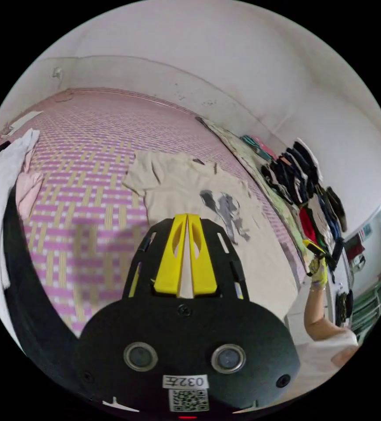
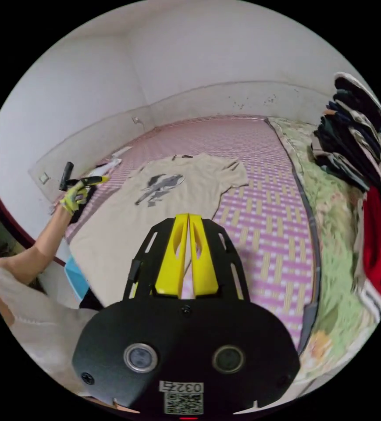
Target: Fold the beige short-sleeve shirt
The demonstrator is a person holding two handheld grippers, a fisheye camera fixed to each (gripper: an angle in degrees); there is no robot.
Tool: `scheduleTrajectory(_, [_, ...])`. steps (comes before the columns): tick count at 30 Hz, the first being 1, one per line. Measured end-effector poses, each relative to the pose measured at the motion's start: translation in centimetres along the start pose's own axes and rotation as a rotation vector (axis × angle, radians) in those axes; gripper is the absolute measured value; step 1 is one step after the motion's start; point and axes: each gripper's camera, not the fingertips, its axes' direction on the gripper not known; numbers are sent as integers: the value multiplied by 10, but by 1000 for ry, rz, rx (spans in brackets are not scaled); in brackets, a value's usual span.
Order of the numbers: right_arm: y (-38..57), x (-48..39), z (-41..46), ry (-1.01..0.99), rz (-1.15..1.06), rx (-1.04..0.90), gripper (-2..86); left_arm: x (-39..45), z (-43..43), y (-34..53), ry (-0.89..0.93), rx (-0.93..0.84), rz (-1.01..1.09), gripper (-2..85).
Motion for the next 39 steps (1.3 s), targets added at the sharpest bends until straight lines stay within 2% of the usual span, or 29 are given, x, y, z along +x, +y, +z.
scheduleTrajectory(3, [-68, 12, 66, 145, -7, -116, -10, 2, 51, -57, -103, -64, -9, -9])
scheduleTrajectory(8, [-138, 20, 150, 258, -34, -212, -10, 5, 113, -109, -261, -136, 35, -9])
scheduleTrajectory(13, [-151, 38, 190, 323, -22, -292, -10, -14, 146, -109, -497, -255, 71, -9])
scheduleTrajectory(15, [-140, 54, 184, 317, 29, -287, -10, -26, 138, -93, -528, -220, 78, -9])
scheduleTrajectory(22, [-104, 98, 145, 127, 246, -277, -9, -53, 105, -68, -494, -205, -61, -9])
scheduleTrajectory(25, [-71, 103, 84, 18, 255, -121, -8, -51, 78, -59, -503, -129, -113, -8])
scheduleTrajectory(27, [-23, 94, 30, -130, 202, -15, -3, -18, 46, -44, -395, 25, 1, -4])
scheduleTrajectory(31, [73, 63, -30, -242, 95, 105, 21, 55, 47, -33, -147, 62, 179, 19])
scheduleTrajectory(33, [141, 42, -55, -260, 57, 154, 35, 128, 76, -29, -23, 11, 344, 43])
scheduleTrajectory(36, [225, 26, -78, -239, 65, 233, 41, 228, 127, -18, 69, -89, 557, 60])
scheduleTrajectory(39, [299, 29, -90, -279, 157, 277, 49, 296, 181, -12, 92, -179, 637, 68])
